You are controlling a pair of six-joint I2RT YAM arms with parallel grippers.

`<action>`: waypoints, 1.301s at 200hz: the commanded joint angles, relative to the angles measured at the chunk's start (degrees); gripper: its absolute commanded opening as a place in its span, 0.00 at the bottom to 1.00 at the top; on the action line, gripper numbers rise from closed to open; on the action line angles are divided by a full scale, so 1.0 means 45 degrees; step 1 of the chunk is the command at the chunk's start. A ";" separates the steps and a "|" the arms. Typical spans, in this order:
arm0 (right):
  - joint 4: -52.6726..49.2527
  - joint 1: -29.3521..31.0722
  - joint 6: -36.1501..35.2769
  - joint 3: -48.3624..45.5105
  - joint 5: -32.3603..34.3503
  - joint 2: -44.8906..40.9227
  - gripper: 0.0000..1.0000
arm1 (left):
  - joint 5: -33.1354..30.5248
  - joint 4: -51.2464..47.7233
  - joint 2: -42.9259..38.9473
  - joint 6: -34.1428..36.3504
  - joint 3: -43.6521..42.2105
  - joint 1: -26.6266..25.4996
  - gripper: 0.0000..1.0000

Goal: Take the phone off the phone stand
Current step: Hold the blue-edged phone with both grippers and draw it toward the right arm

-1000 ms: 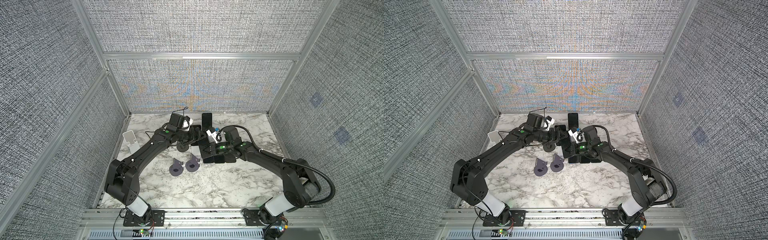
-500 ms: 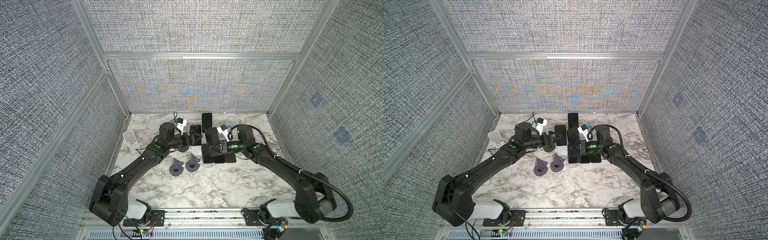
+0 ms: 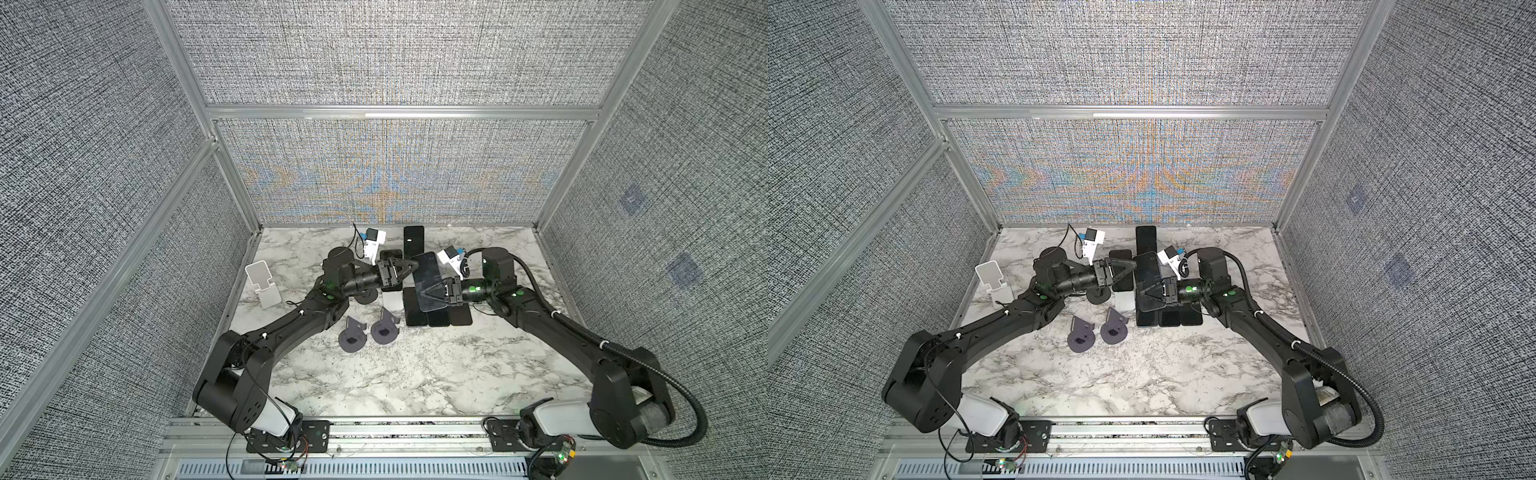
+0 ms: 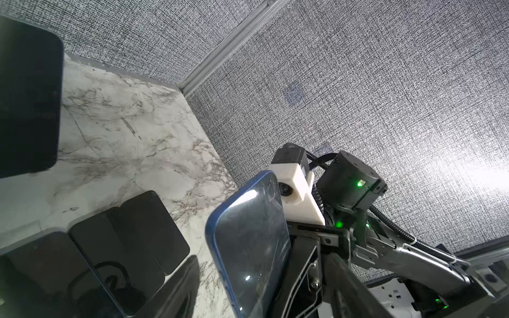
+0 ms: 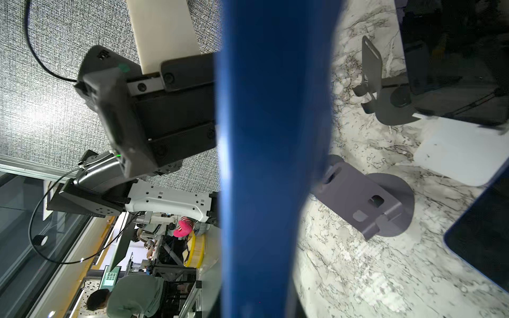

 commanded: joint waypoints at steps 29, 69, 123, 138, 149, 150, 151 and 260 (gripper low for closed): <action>0.2237 0.0107 0.1160 0.0086 -0.0682 0.0423 0.00 | 0.0298 0.3740 0.1030 -0.1494 -0.0627 -0.0162 0.62; 0.2268 0.0183 0.1095 0.0251 -0.0809 0.0759 0.00 | 0.0122 0.3332 0.0962 -0.1084 -0.0393 -0.0356 0.47; 0.3664 0.0375 0.1864 0.0334 -0.1081 0.1450 0.00 | -0.0290 0.2768 0.0743 -0.0750 -0.0175 -0.0511 0.22; 0.3954 0.0389 0.2029 0.0364 -0.1191 0.1540 0.00 | -0.0468 0.2718 0.0695 -0.0709 -0.0190 -0.0544 0.16; 0.3933 0.0397 0.2003 0.0386 -0.1181 0.1585 0.03 | -0.0551 0.2680 0.0691 -0.0675 -0.0182 -0.0552 0.13; 0.3935 0.0388 0.1998 0.0386 -0.1190 0.1578 0.04 | -0.0547 0.2683 0.0683 -0.0683 -0.0188 -0.0552 0.13; 0.3937 0.0384 0.1996 0.0386 -0.1195 0.1574 0.04 | -0.0545 0.2685 0.0679 -0.0668 -0.0192 -0.0552 0.12; -0.1000 -0.0026 -0.1402 0.1535 -0.0012 0.0838 0.64 | -0.1726 0.1043 0.0015 -0.0193 -0.0235 -0.0550 0.00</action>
